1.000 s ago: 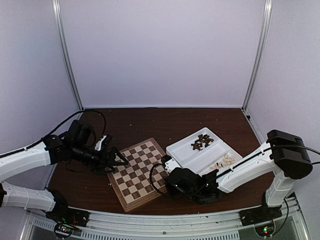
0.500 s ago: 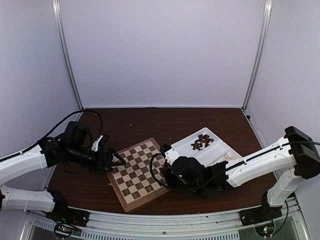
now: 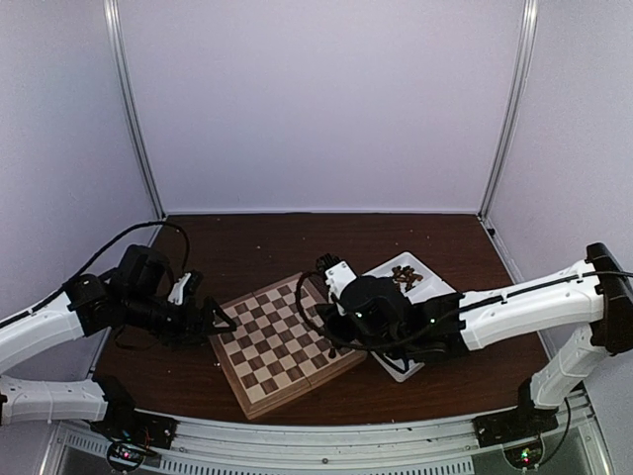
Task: Set up the chess pieces on the board
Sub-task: Pick up the chess piece from the storage box.
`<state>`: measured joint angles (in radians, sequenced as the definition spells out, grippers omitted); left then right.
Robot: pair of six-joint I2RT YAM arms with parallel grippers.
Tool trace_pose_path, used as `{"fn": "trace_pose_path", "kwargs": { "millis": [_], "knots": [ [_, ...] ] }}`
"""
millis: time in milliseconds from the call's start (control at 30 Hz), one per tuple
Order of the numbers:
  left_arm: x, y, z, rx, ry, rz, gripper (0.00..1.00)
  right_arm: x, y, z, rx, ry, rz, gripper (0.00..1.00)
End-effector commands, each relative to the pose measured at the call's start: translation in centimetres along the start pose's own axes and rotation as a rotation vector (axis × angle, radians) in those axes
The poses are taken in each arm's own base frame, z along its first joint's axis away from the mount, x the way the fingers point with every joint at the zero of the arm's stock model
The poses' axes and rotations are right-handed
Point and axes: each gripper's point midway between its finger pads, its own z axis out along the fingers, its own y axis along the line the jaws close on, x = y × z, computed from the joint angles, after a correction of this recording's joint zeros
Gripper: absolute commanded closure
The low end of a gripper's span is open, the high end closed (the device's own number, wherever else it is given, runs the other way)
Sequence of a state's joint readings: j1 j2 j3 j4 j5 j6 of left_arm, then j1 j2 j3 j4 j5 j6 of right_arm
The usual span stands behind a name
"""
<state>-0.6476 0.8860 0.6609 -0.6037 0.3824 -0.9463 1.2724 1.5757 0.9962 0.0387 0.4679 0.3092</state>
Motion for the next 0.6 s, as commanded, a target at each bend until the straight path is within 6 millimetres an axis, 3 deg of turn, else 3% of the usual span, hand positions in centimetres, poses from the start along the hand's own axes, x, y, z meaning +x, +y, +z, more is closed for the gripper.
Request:
{"fn": "trace_pose_path", "kwargs": {
  "millis": [0,567],
  "knots": [
    [-0.9,0.8,-1.5,-0.069,-0.070,-0.010,0.02,-1.8,-3.3,-0.8,0.071,-0.007,0.035,0.62],
    [-0.6,0.8,-1.1,-0.046,-0.060,-0.018,0.02,0.3,-16.0,-2.1,0.250,0.125,0.204,0.65]
  ]
}}
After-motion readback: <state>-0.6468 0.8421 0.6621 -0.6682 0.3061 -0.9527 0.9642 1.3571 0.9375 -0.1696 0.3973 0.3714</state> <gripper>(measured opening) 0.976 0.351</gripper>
